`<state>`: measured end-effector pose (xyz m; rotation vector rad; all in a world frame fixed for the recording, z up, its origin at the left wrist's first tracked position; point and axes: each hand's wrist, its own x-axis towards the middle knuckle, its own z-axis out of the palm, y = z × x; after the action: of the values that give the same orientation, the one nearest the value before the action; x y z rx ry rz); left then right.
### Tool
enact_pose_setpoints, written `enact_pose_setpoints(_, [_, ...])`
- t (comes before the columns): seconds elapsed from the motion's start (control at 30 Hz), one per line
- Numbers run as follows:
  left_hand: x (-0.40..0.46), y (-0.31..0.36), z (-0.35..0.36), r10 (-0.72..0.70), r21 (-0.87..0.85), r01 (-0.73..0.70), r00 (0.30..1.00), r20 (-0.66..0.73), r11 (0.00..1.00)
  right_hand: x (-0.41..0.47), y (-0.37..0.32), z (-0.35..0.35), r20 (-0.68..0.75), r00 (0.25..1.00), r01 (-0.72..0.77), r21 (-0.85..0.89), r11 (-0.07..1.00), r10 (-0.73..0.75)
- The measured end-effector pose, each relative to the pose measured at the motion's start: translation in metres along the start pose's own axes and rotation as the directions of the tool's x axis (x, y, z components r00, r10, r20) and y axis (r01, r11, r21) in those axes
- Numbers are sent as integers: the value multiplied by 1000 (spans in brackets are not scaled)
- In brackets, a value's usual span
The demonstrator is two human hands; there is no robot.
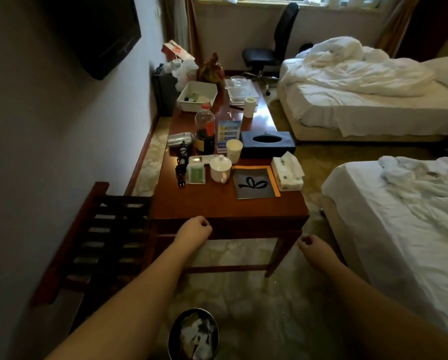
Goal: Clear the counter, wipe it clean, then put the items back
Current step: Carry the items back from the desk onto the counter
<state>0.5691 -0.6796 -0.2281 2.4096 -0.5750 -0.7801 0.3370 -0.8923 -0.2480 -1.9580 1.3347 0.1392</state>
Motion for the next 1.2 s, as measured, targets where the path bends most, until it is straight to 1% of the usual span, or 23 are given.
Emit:
enact_pose_setpoints(0.07, [22,13,1,-9,-7,9,1000,24,1000,20,-5,-16,-25,999,-27,51,998,29])
enact_pose_setpoints(0.13, [42,29,5,-17,-11,18,999,40,1000,43,-11,-31,-21,999,-27,66,997,29])
enact_pose_setpoints(0.3, [93,65,25,-59,-43,60,998,22,997,112,-29,-61,-28,998,-54,134,990,58])
enact_pose_setpoints(0.43, [136,87,42,-136,-57,137,990,23,989,173,-42,-81,21,997,-81,203,976,78])
enact_pose_setpoints(0.53, [167,104,59,-180,-45,182,983,41,982,213,-44,-89,16,994,-105,292,950,105])
enact_pose_setpoints(0.63, [194,120,77,-232,-59,234,972,48,970,244,-43,-93,58,986,-168,368,915,158])
enact_pose_setpoints(0.7, [207,128,89,-281,-67,283,959,42,957,260,-40,-93,95,982,-188,377,907,164])
enact_pose_setpoints(0.9, [232,138,118,-435,-73,432,900,-25,899,291,-30,-91,145,979,-193,405,894,146])
enact_pose_setpoints(1.07, [242,142,125,-513,-74,508,849,-123,858,305,-28,-87,164,979,-172,375,911,117])
enact_pose_setpoints(1.2, [247,141,127,-541,-53,540,828,-146,840,312,-30,-82,178,978,-171,356,919,113])
